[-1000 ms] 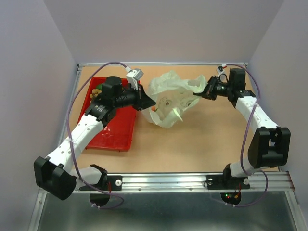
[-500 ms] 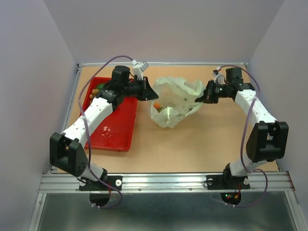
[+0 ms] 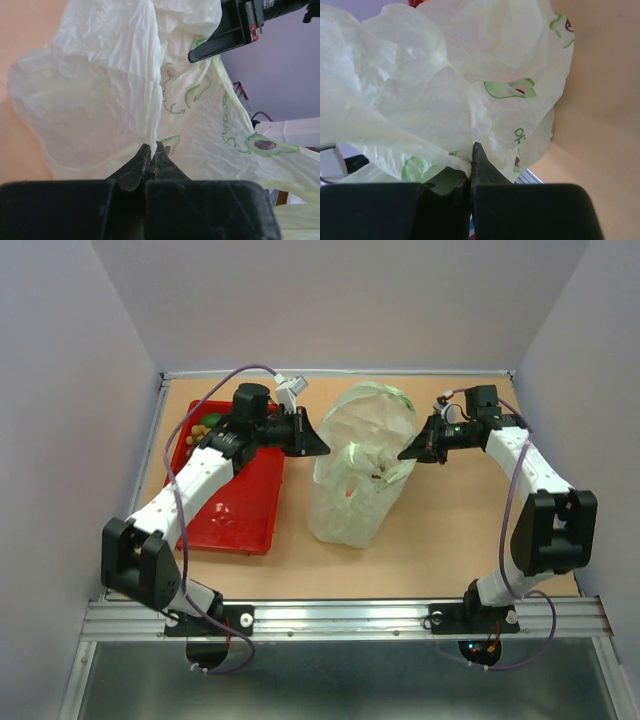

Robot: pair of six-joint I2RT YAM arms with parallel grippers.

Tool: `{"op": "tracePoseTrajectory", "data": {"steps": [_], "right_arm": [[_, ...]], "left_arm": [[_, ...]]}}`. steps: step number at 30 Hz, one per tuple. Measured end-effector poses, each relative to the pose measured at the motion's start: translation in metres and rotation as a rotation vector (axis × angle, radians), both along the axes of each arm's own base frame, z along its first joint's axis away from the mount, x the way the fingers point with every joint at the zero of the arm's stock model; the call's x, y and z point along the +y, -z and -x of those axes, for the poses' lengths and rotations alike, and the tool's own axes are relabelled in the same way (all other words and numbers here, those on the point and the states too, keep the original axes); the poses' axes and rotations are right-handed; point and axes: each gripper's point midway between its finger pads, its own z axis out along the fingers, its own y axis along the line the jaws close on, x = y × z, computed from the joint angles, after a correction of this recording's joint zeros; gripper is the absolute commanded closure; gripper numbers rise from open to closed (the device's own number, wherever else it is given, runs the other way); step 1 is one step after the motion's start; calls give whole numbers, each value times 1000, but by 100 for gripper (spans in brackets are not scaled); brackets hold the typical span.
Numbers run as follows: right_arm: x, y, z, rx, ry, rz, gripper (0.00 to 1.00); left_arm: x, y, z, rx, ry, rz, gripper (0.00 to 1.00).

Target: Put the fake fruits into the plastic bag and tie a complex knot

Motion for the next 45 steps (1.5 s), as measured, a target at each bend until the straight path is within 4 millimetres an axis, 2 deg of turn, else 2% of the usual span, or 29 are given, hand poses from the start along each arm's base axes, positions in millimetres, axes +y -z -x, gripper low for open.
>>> {"op": "tracePoseTrajectory", "data": {"steps": [2, 4, 5, 6, 8, 10, 12, 14, 15, 16, 17, 19, 21, 22, 24, 26, 29, 32, 35, 42, 45], "right_arm": [[-1, 21, -11, 45, 6, 10, 99], [-2, 40, -19, 71, 8, 26, 99], [-2, 46, -21, 67, -1, 36, 100], [-3, 49, -22, 63, -7, 41, 100], [-4, 50, -22, 26, -25, 54, 100], [-3, 44, -20, -19, -46, 63, 100], [-2, 37, -19, -68, -66, 73, 100], [1, 32, -18, -125, -93, 94, 100], [2, 31, -17, -155, -108, 109, 99], [3, 30, -16, -188, -124, 129, 100], [4, 29, -15, -215, -136, 145, 100], [4, 28, -14, -259, -157, 173, 100], [3, 27, -14, -304, -172, 202, 99], [2, 26, -14, -326, -177, 217, 100], [0, 23, -14, -374, -187, 248, 100], [-2, 21, -13, -410, -198, 275, 100], [5, 19, -8, -459, -240, 309, 100], [13, 22, -2, -488, -284, 335, 100], [17, 25, -1, -502, -306, 360, 100], [10, 27, -5, -514, -301, 413, 100], [9, 22, -9, -532, -294, 425, 100]], "left_arm": [[-3, 32, -13, 65, 8, -44, 86], [-5, 58, -28, 102, 11, -80, 68], [-5, 71, -34, 118, 13, -99, 47], [-3, 81, -37, 133, 14, -114, 36], [3, 87, -39, 119, 21, -144, 18], [7, 76, -42, 73, 20, -154, 13], [15, 49, -46, -18, 8, -151, 6], [29, 14, -48, -120, -23, -152, 4], [42, -8, -52, -185, -60, -157, 4], [51, -22, -55, -231, -85, -164, 4], [69, -41, -61, -292, -132, -179, 4], [117, -73, -79, -424, -259, -244, 4], [150, -77, -89, -464, -338, -306, 3], [173, -71, -95, -475, -378, -369, 4], [191, -50, -103, -463, -387, -465, 1], [199, -26, -108, -434, -363, -545, 1], [213, 32, -121, -318, -324, -682, 1], [227, 76, -121, -209, -314, -769, 2], [236, 100, -119, -138, -318, -821, 3], [243, 131, -124, -61, -325, -865, 4], [245, 152, -118, -14, -315, -880, 4]]}}
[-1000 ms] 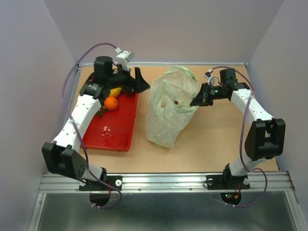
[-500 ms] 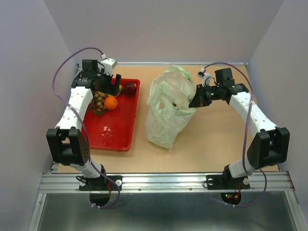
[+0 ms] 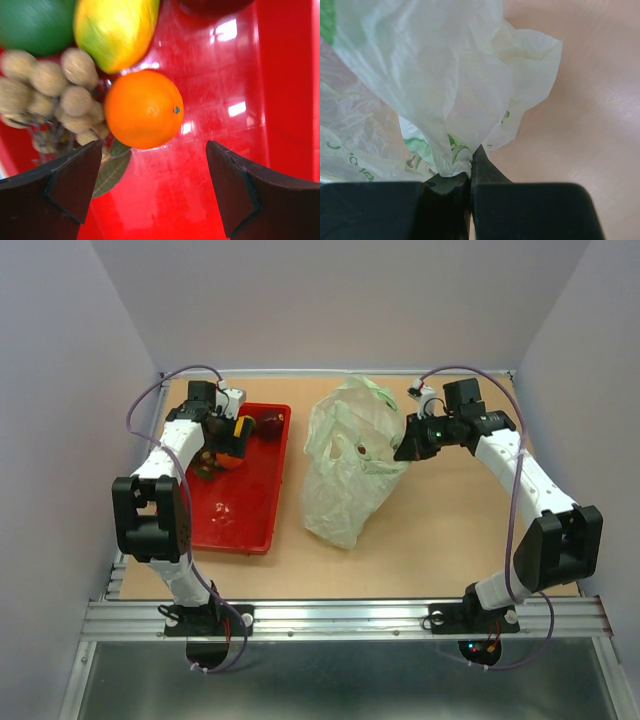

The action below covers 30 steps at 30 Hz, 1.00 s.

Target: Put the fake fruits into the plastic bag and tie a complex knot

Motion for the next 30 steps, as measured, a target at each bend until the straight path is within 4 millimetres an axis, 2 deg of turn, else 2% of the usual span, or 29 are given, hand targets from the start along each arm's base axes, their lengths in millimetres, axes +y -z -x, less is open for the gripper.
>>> {"op": "tracePoseTrajectory", "data": {"steps": [6, 10, 18, 25, 30], "right_arm": [[-2, -5, -2, -15, 8, 10, 99], [-3, -4, -1, -14, 11, 18, 100], [-5, -5, -1, -20, 15, 26, 99], [-6, -3, 3, -13, 8, 35, 99], [-7, -4, 3, -16, 5, 37, 100]], "left_arm": [[4, 43, 11, 99, -37, -12, 4], [1, 58, 10, 113, -57, 0, 4], [-17, 68, -7, 73, -75, 23, 1], [-20, 82, -23, 76, -113, 21, 1], [-21, 83, -25, 71, -124, 34, 1]]}}
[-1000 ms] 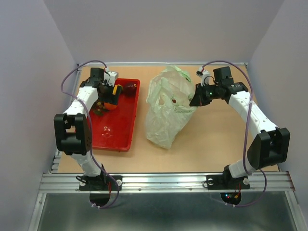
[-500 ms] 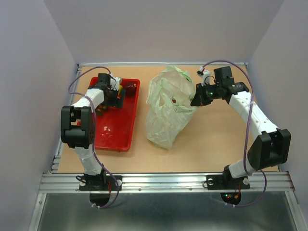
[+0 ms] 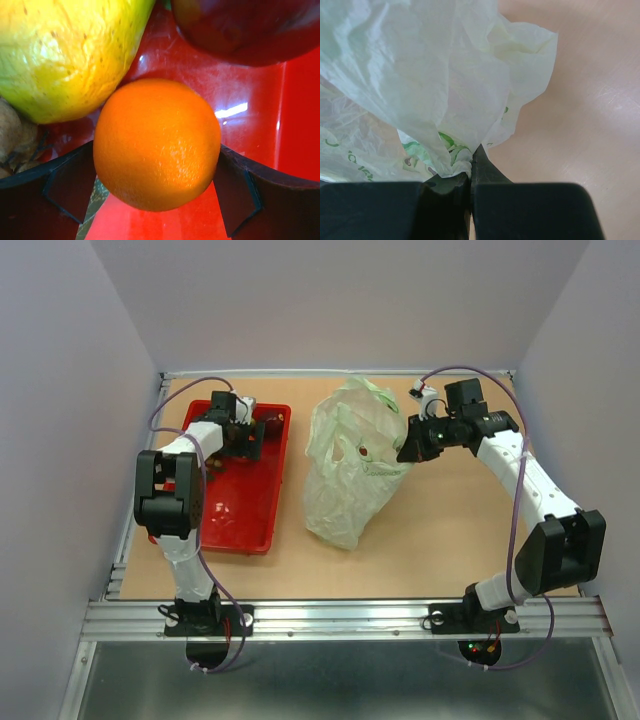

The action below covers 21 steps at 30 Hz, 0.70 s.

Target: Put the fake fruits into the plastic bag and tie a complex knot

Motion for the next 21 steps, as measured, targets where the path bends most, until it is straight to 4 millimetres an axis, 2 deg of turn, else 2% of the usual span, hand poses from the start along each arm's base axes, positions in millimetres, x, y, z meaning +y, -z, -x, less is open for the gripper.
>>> {"op": "tracePoseTrajectory", "data": {"steps": [2, 3, 6, 8, 11, 13, 16, 18, 20, 21], "right_arm": [[0, 0, 0, -1, -2, 1, 100], [0, 0, 1, -2, -2, 1, 100], [0, -1, 1, -3, -5, 3, 99], [-1, -1, 2, -4, -6, 4, 100], [-1, 0, 2, -3, -11, 8, 100], [-1, 0, 3, -1, -12, 9, 99], [-2, 0, 3, -5, -16, 12, 100], [-1, -2, 2, -14, -19, 12, 99], [-1, -4, 1, -22, -21, 12, 99], [-1, -6, 0, -28, -23, 12, 99]], "left_arm": [[-3, -2, -4, -16, 2, 16, 11], [-4, -3, -6, -24, 4, 23, 20], [-10, -6, -10, -42, 12, 52, 37], [-14, -7, -9, -43, 24, 76, 56], [-19, -15, -7, -48, 44, 96, 61], [-22, -28, 0, -52, 65, 111, 63], [-31, -70, 14, -95, 116, 157, 63], [-40, -107, 19, -149, 154, 203, 62], [-56, -169, 12, -273, 207, 274, 62], [-63, -193, 8, -327, 226, 300, 61]]}}
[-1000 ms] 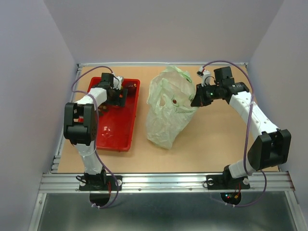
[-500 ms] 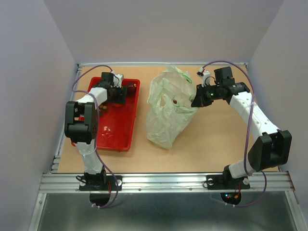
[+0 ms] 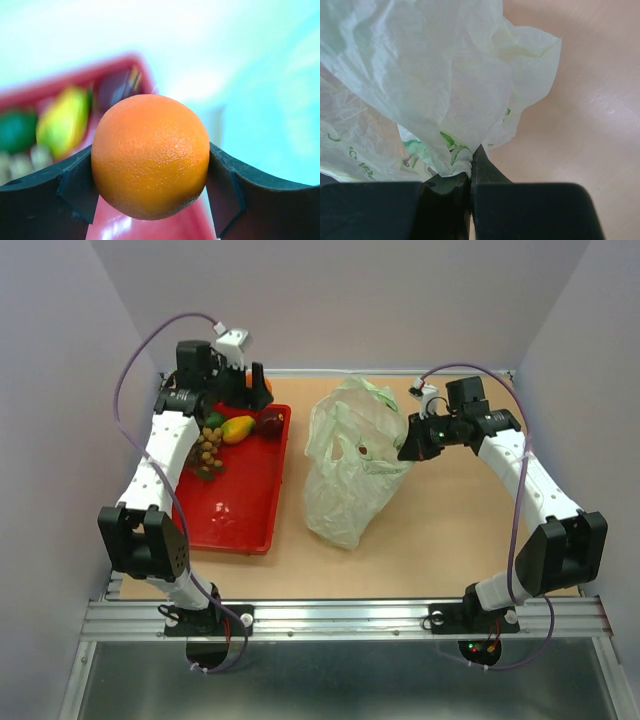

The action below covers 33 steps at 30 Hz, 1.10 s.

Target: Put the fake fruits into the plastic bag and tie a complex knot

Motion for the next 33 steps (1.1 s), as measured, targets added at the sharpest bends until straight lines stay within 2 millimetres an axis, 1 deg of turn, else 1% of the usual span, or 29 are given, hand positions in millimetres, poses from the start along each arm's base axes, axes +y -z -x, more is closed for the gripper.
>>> {"op": "tracePoseTrajectory", "data": {"steps": [1, 2, 3, 4, 5, 6, 7, 8, 9, 11, 12, 13, 15, 16, 18, 20, 21, 23, 25, 26, 27, 28, 29, 30, 31, 33], "right_arm": [[0, -1, 0, -4, -2, 1, 99], [1, -1, 0, -6, -5, 1, 100], [1, -1, 0, -9, -10, 2, 100], [2, -1, 0, -9, -12, 3, 100], [3, -1, 1, -11, -16, 3, 100], [4, -1, 1, -13, -22, 4, 100], [4, -1, 1, -13, -24, 5, 100], [4, -1, 2, -14, -25, 5, 100], [5, -1, 2, -15, -28, 5, 100], [6, -3, 1, -21, -30, 6, 100], [6, -4, 1, -24, -30, 6, 100], [6, -8, -1, -35, -27, 7, 100], [6, -15, -5, -53, -20, 7, 99], [6, -21, -9, -70, -14, 6, 100], [6, -30, -13, -93, -3, 2, 100], [6, -36, -17, -103, 10, -2, 100], [6, -38, -18, -106, 13, -5, 100], [7, -39, -19, -104, 19, -10, 100], [7, -38, -19, -96, 22, -12, 100], [7, -37, -20, -93, 23, -12, 100], [8, -37, -20, -91, 24, -14, 100], [8, -37, -19, -91, 23, -15, 100], [8, -38, -19, -91, 22, -18, 100], [9, -38, -18, -89, 17, -23, 99], [10, -38, -18, -87, 15, -27, 100], [12, -40, -16, -84, 5, -39, 100]], "left_arm": [[-11, -34, -5, -73, 21, 45, 61], [-20, -60, -8, -129, 39, 80, 61], [-38, -97, -9, -208, 72, 128, 61], [-49, -115, -8, -248, 98, 150, 61], [-70, -138, -3, -296, 145, 187, 61], [-90, -155, 3, -324, 190, 224, 62], [-107, -165, 11, -340, 238, 250, 62], [-130, -173, 22, -351, 302, 283, 62], [-143, -174, 31, -344, 344, 300, 62], [-176, -166, 55, -297, 461, 335, 61], [-187, -158, 66, -273, 509, 336, 62], [-192, -149, 72, -253, 538, 331, 61], [-204, -116, 93, -174, 614, 301, 62], [-207, -94, 104, -124, 646, 276, 63], [-205, -57, 125, -27, 685, 240, 64], [-195, -19, 150, 81, 721, 190, 65], [-192, -9, 159, 111, 738, 174, 65], [-185, 5, 177, 153, 766, 144, 65], [-182, 8, 194, 162, 801, 124, 65], [-182, 6, 200, 155, 818, 119, 61], [-184, 3, 205, 141, 834, 118, 56], [-186, -2, 208, 122, 846, 116, 45], [-187, -5, 210, 107, 852, 116, 41], [-190, -8, 209, 90, 848, 110, 35], [-191, -11, 205, 75, 835, 107, 34], [-194, -17, 193, 29, 795, 98, 33]]}}
